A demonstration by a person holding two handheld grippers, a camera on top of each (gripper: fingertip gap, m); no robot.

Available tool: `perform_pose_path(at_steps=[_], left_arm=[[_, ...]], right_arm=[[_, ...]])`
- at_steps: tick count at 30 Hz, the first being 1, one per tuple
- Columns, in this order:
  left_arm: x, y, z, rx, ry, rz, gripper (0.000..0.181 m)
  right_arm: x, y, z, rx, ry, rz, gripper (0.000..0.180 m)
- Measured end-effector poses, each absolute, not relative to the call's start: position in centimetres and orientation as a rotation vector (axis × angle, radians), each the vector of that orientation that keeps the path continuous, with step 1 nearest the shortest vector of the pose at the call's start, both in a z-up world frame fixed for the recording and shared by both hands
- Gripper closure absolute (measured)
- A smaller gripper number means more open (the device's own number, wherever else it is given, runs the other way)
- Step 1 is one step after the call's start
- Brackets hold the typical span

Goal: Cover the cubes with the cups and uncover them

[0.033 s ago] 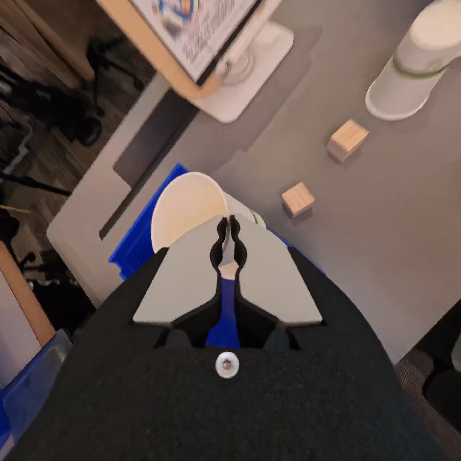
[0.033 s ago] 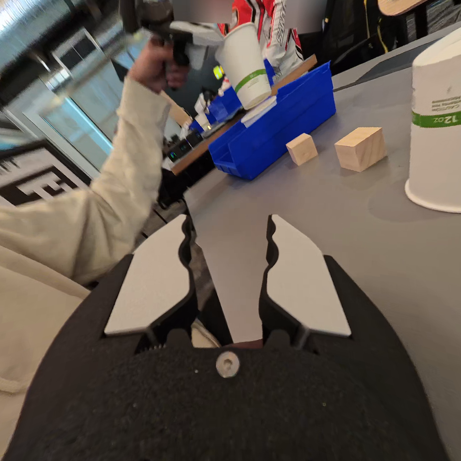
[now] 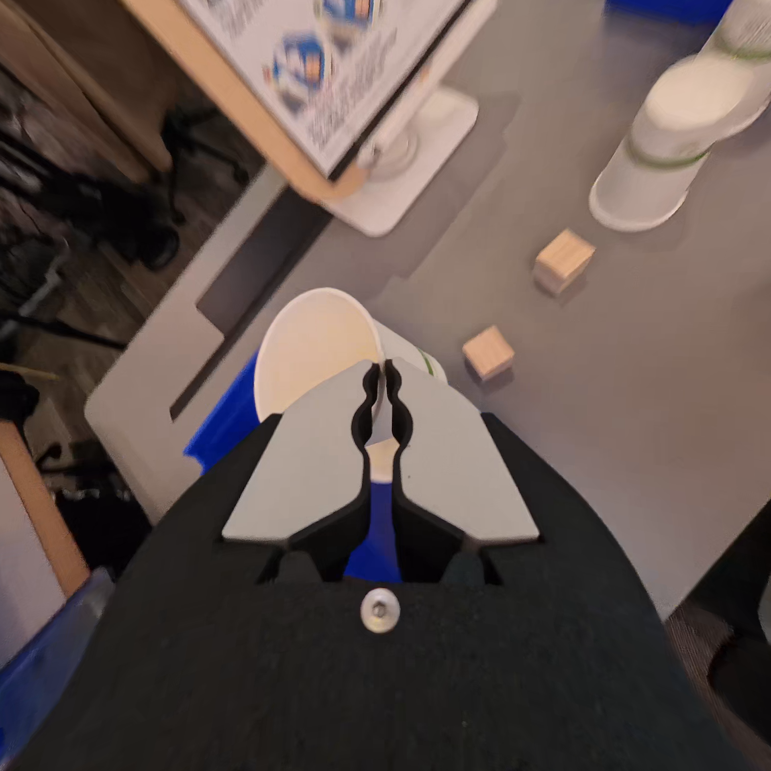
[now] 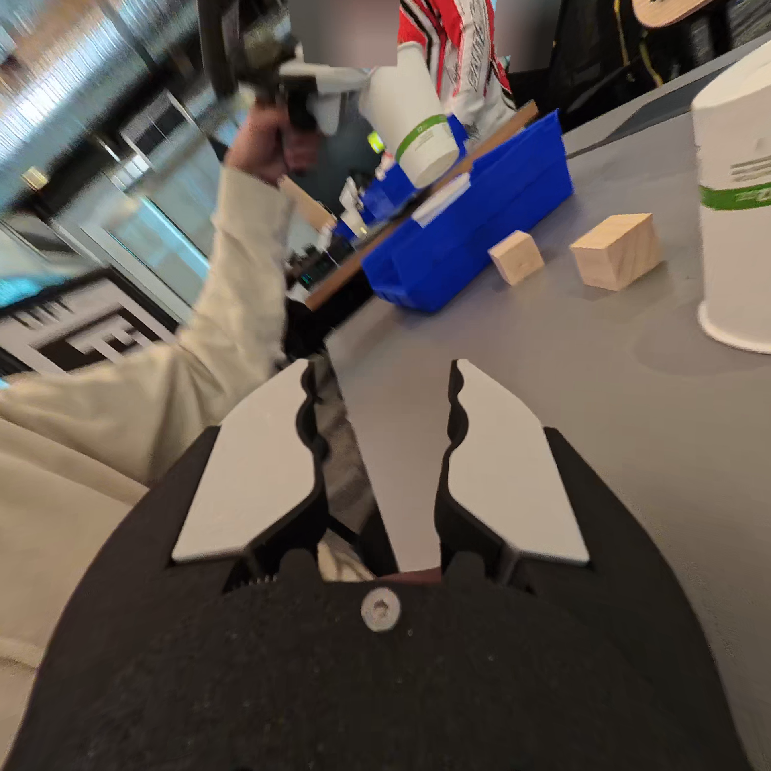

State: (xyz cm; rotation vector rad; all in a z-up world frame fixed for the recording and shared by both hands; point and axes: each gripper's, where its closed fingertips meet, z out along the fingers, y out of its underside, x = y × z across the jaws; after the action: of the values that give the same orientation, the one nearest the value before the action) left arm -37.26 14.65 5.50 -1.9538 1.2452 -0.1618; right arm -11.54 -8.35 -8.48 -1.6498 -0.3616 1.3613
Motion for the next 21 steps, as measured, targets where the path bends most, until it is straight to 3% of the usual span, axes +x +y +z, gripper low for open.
perform_pose_path(at_steps=[7,12,21], left_arm=[[-27.1,5.7,12.0,-1.529,1.293,-0.464,0.178],[-21.0,0.2,11.3,-1.403,1.382,-0.580,0.178],[-14.6,-3.8,7.7,-1.354,1.440,-0.758,0.178]], right_arm=[[-15.2,-6.3,-1.7,-1.383,-0.097,2.013,0.097],[-15.2,-3.7,1.3,-1.131,0.134,2.271,0.089],[-13.4,-2.5,1.0,-0.890,0.332,2.430,0.085]])
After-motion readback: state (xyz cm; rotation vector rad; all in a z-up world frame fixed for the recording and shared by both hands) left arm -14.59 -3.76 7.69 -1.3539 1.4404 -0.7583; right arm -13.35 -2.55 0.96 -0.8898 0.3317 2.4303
